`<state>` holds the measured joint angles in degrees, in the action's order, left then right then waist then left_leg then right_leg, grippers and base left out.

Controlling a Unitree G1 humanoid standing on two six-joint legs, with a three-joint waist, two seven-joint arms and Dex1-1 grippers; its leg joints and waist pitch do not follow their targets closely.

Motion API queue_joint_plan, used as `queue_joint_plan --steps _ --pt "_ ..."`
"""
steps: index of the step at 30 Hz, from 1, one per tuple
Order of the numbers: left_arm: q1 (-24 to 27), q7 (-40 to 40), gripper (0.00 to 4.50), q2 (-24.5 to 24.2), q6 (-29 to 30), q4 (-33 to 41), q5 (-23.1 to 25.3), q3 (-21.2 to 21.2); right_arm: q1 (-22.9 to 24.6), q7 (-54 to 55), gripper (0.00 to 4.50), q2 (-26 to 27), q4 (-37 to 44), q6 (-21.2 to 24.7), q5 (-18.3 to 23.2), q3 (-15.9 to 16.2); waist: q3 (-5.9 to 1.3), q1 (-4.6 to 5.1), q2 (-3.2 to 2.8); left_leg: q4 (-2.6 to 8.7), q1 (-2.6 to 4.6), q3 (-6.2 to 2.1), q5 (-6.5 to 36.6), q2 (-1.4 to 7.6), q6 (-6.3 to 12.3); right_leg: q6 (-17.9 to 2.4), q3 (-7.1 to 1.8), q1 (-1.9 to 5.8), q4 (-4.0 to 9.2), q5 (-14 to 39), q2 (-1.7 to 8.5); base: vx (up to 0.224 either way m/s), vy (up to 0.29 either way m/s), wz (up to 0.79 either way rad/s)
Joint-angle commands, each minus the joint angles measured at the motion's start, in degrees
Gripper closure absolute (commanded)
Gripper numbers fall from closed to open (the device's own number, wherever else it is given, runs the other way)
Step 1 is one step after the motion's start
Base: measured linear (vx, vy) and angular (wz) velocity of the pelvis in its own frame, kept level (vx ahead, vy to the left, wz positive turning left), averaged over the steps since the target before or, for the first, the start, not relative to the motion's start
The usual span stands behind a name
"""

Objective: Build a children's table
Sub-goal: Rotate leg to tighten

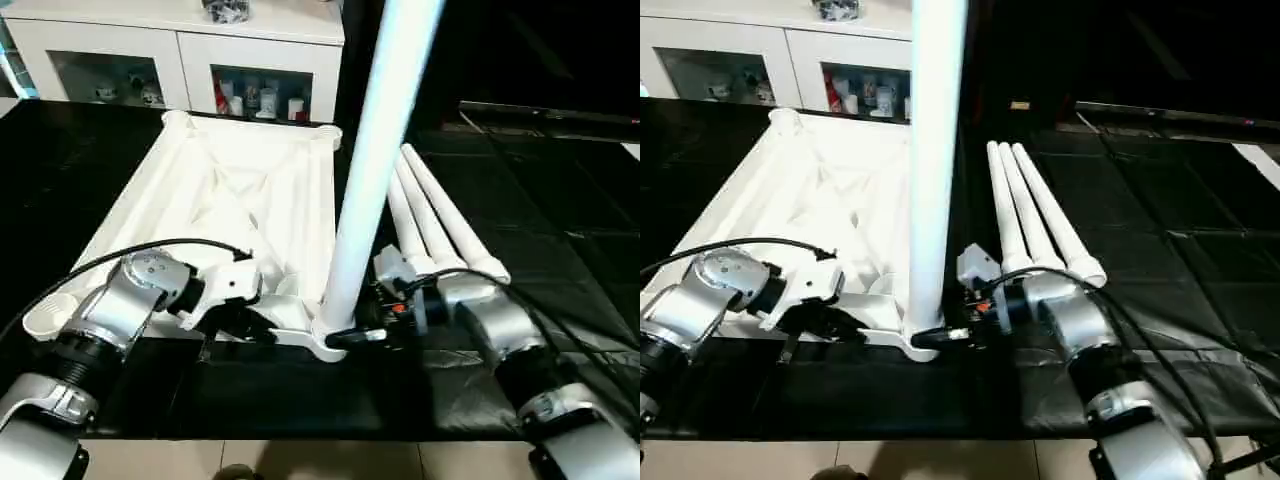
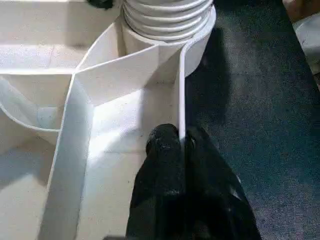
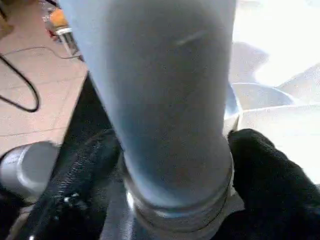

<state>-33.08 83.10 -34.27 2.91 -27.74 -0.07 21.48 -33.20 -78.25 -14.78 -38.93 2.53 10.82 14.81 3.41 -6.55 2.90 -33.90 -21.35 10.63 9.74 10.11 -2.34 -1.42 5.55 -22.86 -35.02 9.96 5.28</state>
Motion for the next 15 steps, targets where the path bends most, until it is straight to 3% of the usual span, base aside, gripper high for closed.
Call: queue_joint_plan --steps 1,6,14,15 --pt "-1.29 0.43 4.5 0.43 -0.28 0.04 1.06 0.95 0.44 1.26 0.92 -0.28 -0.16 -1.14 -0.42 -1.27 -3.75 0.25 -1.02 4.76 1.56 -1.48 19.52 3.94 -2.65 -11.26 -3.63 2.08 4.38 19.27 4.54 0.0 0.0 0.0" --pt "-1.7 0.69 4.5 0.51 -0.41 -0.3 1.15 1.06 1.01 2.2 0.92 0.4 -0.18 -0.85 -0.1 -1.97 -3.76 0.23 -1.49 4.86 1.61 -1.54 20.13 4.01 -2.85 -11.55 -3.63 2.05 4.29 18.09 4.44 0.0 0.0 0.0" --pt "-2.06 0.86 4.5 0.72 -0.76 -1.02 1.37 1.18 1.46 3.07 0.92 0.42 -0.86 -1.16 -0.44 -1.4 -3.76 0.25 -1.5 4.86 1.58 -1.54 20.62 3.97 -2.98 -11.77 -3.6 2.14 4.32 18.2 4.45 0.0 0.0 0.0" --pt "-2.08 0.87 4.5 0.76 -0.78 -1.07 1.4 1.18 1.5 3.14 1.18 0.43 -0.95 -1.28 -0.48 -1.39 -3.75 0.25 -1.51 4.87 1.65 -1.56 20.96 3.99 -3.08 -11.74 -3.6 2.08 4.35 18.42 4.44 0.0 0.0 0.0"
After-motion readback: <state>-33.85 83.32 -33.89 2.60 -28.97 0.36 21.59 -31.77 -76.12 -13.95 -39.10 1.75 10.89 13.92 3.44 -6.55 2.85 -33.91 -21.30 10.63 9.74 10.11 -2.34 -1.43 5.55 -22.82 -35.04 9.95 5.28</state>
